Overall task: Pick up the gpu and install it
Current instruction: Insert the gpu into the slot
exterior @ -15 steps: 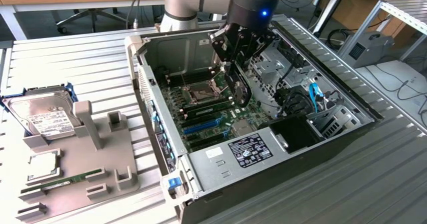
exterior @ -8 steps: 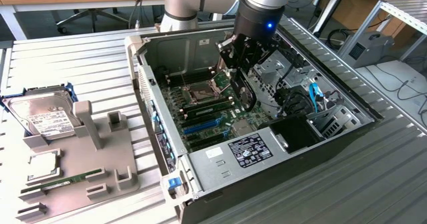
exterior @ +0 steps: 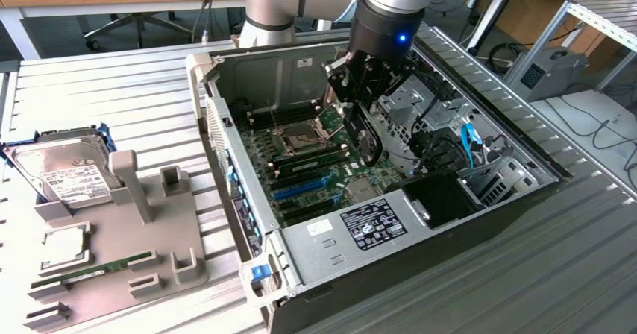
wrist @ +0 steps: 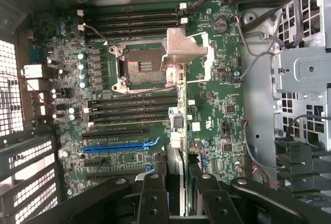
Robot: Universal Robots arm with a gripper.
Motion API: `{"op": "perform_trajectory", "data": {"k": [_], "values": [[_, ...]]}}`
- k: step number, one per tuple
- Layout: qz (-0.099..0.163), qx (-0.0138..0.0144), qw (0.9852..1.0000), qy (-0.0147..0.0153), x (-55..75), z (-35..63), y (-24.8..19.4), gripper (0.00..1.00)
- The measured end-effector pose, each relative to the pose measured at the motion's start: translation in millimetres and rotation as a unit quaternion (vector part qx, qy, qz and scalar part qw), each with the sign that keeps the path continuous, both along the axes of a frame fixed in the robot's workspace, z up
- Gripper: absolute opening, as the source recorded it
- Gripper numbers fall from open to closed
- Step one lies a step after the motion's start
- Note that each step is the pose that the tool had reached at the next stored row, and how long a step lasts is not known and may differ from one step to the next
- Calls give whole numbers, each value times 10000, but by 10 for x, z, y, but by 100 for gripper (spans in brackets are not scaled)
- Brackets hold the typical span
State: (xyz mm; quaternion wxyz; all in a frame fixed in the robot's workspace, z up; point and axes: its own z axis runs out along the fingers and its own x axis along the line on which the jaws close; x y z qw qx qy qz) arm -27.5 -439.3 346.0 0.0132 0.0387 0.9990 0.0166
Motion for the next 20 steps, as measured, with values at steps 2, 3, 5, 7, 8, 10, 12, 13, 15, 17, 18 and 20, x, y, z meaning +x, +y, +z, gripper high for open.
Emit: {"op": "perform_trajectory", "data": {"k": [2, 3, 5, 7, 8, 10, 12, 13, 15, 17, 18, 20], "values": [[0, 0, 10000, 0, 0, 0, 0, 27], [0, 0, 10000, 0, 0, 0, 0, 27], [2, 0, 10000, 0, 0, 0, 0, 27], [35, 0, 10000, 0, 0, 0, 0, 27], [59, 0, 10000, 0, 0, 0, 0, 27], [97, 0, 10000, 0, 0, 0, 0, 27], [129, 0, 9999, 0, 0, 0, 0, 27], [145, 0, 9999, 0, 0, 0, 0, 27], [193, 0, 9998, 0, 0, 0, 0, 27], [262, 0, 9997, 0, 0, 0, 0, 27], [282, 0, 9996, 0, 0, 0, 0, 27], [333, 0, 9994, 0, 0, 0, 0, 27]]}}
